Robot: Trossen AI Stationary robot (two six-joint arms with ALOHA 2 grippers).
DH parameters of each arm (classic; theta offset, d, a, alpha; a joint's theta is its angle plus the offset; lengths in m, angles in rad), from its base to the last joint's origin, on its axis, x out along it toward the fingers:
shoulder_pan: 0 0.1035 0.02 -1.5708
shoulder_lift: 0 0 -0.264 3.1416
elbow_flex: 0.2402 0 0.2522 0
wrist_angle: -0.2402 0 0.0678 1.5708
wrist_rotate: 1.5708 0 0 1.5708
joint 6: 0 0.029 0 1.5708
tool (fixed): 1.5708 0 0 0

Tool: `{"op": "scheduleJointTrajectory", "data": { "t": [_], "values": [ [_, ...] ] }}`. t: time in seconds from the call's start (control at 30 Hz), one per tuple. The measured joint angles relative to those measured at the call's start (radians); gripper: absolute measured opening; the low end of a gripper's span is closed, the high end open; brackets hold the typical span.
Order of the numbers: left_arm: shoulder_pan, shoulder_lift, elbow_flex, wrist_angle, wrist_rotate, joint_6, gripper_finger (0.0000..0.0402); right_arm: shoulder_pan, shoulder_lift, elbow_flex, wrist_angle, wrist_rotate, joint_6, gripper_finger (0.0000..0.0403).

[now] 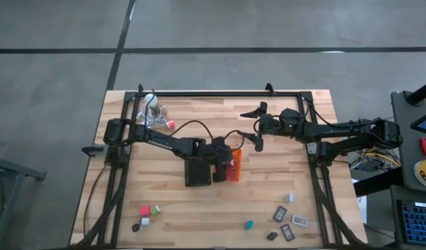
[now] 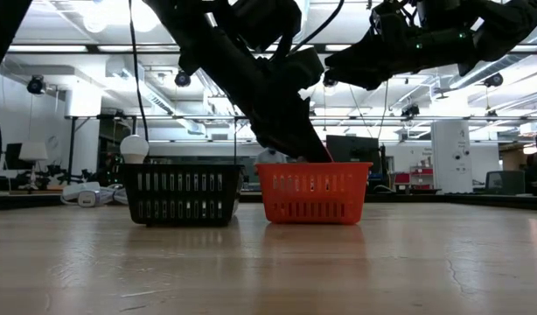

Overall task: Pick & Place Office items
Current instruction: Put the bottom light pink charger adapter into the orange bin, then put the light pink charger adapter into the orange bin

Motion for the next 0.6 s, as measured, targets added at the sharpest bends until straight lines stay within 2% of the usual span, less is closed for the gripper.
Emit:
{"op": "scheduleJointTrajectory", "data": {
  "t": [0.33, 0.6],
  "values": [
    [0.0, 0.0, -0.001, -0.003, 0.001, -0.003, 0.0181, 0.0, 0.0, 0.0, 0.0, 0.0, 0.0, 0.034],
    [0.0, 0.0, -0.001, -0.003, 0.003, -0.003, 0.0206, 0.0, 0.0, 0.0, 0.0, 0.0, 0.0, 0.035]
  ]
}}
